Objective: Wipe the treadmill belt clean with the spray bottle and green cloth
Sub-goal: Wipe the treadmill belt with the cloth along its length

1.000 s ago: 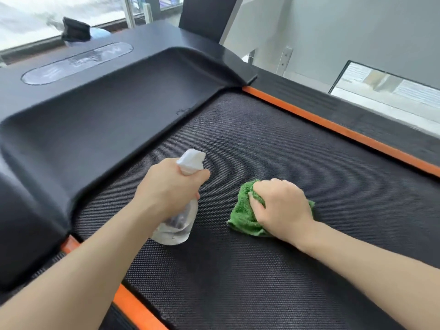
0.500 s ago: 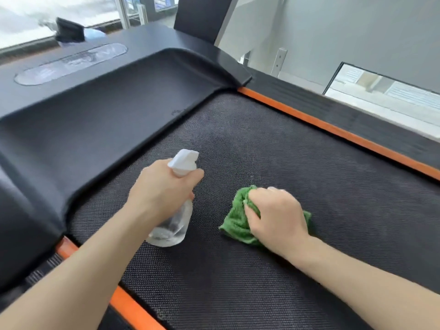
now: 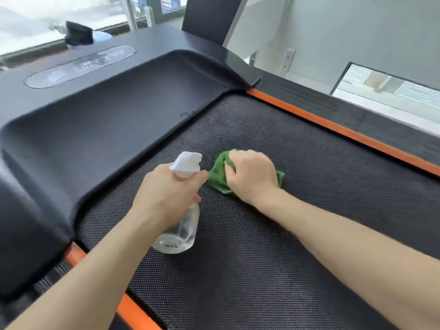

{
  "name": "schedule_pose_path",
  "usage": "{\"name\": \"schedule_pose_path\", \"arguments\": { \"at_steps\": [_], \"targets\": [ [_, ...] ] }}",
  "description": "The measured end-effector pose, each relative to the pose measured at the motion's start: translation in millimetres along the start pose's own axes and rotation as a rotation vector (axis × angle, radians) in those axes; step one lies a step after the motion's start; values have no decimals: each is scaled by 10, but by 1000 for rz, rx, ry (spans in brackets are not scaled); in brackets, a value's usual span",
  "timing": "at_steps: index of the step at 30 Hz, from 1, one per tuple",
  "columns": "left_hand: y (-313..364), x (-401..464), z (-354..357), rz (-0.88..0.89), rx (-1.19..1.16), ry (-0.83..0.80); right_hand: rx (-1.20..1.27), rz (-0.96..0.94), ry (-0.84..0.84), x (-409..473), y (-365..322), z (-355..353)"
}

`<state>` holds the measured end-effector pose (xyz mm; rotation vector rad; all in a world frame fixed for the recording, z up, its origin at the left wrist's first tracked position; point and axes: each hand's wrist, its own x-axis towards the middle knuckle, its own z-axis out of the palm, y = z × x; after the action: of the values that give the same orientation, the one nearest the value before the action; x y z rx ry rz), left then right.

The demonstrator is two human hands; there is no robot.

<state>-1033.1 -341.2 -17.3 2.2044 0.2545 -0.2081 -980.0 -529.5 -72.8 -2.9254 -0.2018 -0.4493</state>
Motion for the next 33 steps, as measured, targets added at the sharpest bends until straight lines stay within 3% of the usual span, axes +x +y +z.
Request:
{"name": "schedule_pose_path", "arguments": {
  "at_steps": [3,5,7,11,14,22,33],
  "targets": [
    [-32,5,-16,-10,-57,13,113,-286,-36,-705,-128,-150],
    [-56,-4,-15,13,-64,16,105,-392,-52,-705,-59,-127],
    [-46,-5,-9,26,-55,8,56,-328,-25,-312,14,-46],
    [-66,22,-46,-25,-122,-4,-36,24,-40,697,-104,249],
    [-87,42,-73,-51,-205,-7,-78,100,-46,845,-268,287],
    [-202,53,-178,-140,-360,60,100,-308,-43,-708,-454,-60],
    [-86,-49,-339,-202,-298,184,65,-321,17,-690,-447,-16]
  ]
}}
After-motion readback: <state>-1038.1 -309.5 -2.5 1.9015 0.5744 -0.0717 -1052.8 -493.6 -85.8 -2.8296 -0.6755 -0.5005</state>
